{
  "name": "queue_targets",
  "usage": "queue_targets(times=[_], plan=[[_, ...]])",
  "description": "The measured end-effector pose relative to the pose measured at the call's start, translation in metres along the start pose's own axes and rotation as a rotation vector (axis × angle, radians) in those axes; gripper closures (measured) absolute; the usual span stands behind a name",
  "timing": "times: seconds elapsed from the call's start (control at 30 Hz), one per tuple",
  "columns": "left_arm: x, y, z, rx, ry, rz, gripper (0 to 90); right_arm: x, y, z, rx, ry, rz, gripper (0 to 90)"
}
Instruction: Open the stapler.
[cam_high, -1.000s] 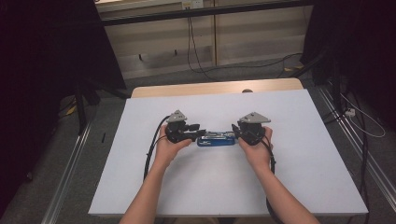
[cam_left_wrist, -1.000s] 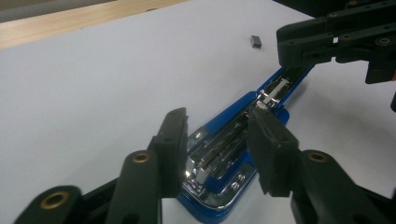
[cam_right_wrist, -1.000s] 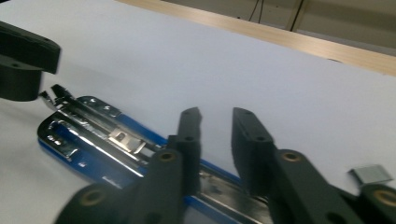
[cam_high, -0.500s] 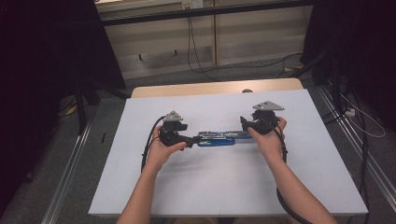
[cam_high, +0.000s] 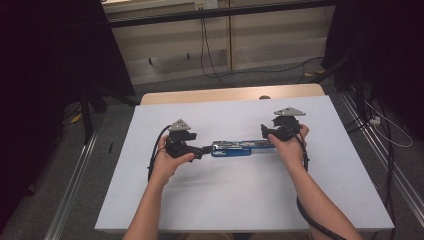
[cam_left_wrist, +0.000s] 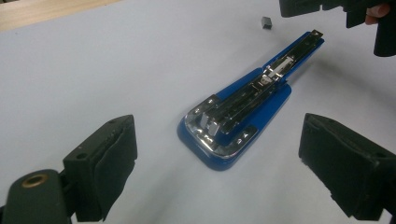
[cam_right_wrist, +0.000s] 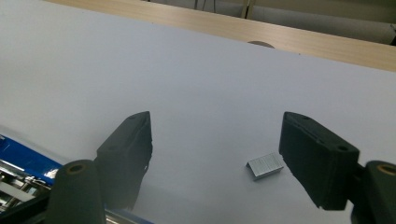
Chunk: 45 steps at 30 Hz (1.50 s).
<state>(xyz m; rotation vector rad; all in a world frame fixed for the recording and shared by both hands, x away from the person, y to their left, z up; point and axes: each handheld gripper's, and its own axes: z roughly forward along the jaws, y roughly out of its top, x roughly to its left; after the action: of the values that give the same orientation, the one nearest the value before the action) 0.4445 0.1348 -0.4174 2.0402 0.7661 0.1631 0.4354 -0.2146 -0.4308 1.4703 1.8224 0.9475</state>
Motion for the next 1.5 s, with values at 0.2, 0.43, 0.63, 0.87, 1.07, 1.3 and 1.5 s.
queue_targets(times=[0.2,0.43,0.63,0.87,1.07,1.3,1.5], plan=[[0.002,-0.001,-0.004,-0.005,0.000,-0.006,11.5,-0.004,0.000,0.002,0.007,-0.006,0.012,25.4],[0.003,-0.001,-0.008,-0.017,-0.003,-0.011,11.5,-0.012,-0.001,0.008,0.024,-0.025,0.042,25.9],[0.003,-0.003,-0.007,-0.009,-0.008,-0.014,11.3,-0.020,-0.001,0.011,0.030,-0.045,0.050,26.9],[0.004,-0.003,-0.009,-0.023,0.001,-0.018,10.1,-0.026,-0.004,0.014,0.053,-0.054,0.048,27.2],[0.006,-0.003,-0.010,-0.031,0.007,-0.018,10.0,-0.026,-0.009,0.020,0.072,-0.064,0.056,27.2],[0.007,-0.004,-0.010,-0.030,0.019,-0.024,9.4,-0.031,-0.015,0.024,0.094,-0.078,0.089,34.2],[0.008,-0.005,-0.009,-0.031,0.025,-0.028,9.4,-0.031,-0.019,0.027,0.122,-0.084,0.104,43.9]])
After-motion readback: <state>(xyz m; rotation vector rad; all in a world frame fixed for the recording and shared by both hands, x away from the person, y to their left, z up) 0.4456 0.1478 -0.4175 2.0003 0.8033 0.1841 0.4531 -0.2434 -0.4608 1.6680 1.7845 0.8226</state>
